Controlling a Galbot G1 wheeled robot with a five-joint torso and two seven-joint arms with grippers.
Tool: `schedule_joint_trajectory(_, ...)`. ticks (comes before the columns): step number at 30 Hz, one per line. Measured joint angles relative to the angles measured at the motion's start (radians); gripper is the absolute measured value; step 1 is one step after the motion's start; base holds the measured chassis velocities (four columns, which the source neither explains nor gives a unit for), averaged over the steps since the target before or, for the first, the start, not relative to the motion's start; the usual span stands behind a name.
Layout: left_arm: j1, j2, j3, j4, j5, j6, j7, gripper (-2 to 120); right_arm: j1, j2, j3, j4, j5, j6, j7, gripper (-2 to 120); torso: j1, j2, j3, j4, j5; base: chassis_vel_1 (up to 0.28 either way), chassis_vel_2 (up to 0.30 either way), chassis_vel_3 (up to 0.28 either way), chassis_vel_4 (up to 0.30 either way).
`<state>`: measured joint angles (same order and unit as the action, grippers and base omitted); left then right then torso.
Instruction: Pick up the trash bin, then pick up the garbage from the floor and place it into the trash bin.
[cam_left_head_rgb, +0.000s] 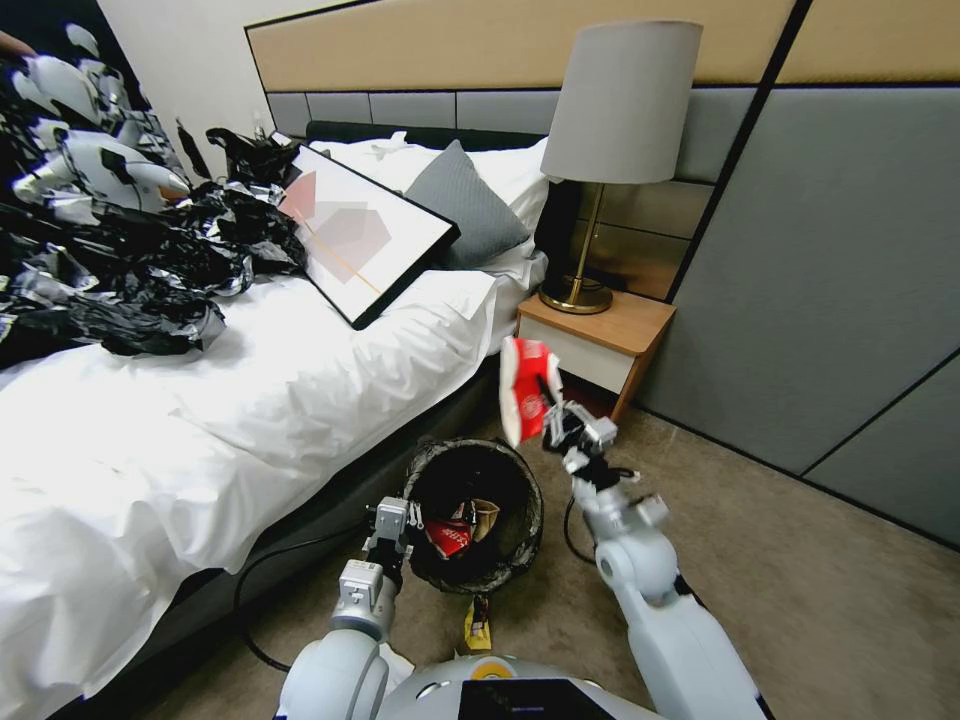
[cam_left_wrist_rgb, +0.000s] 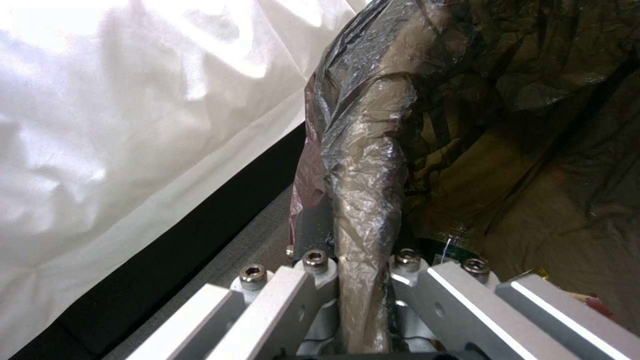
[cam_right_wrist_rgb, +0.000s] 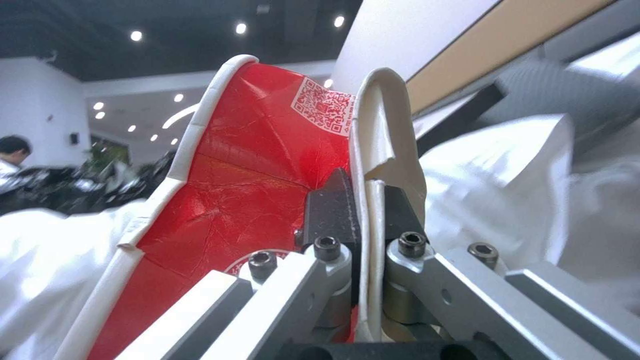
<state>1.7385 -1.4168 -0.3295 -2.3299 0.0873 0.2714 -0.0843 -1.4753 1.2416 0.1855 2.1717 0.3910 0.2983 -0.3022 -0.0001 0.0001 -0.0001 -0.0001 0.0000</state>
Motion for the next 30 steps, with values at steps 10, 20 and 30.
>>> schedule_joint_trajectory(10,-0.005,-0.004,0.001,0.001,-0.001,0.000,0.002,1,-0.052,0.006,-0.088,-0.115,-0.130,0.058,-0.005,0,0.000,0.000,0.000,0.0000,-0.0001,0.000,0.000,0.000,0.000)
schedule_joint_trajectory(20,-0.007,-0.004,0.003,-0.001,-0.003,0.000,0.002,1,-0.051,0.040,-0.086,-0.269,-0.152,0.096,-0.005,0,0.000,0.000,0.000,0.0001,0.0000,0.000,0.000,0.000,0.000)
schedule_joint_trajectory(30,-0.009,-0.003,0.002,-0.002,-0.008,0.000,0.002,1,-0.039,0.058,-0.078,-0.335,-0.168,0.104,-0.003,0,0.000,0.000,0.000,0.0001,0.0000,0.000,0.000,0.000,0.000)
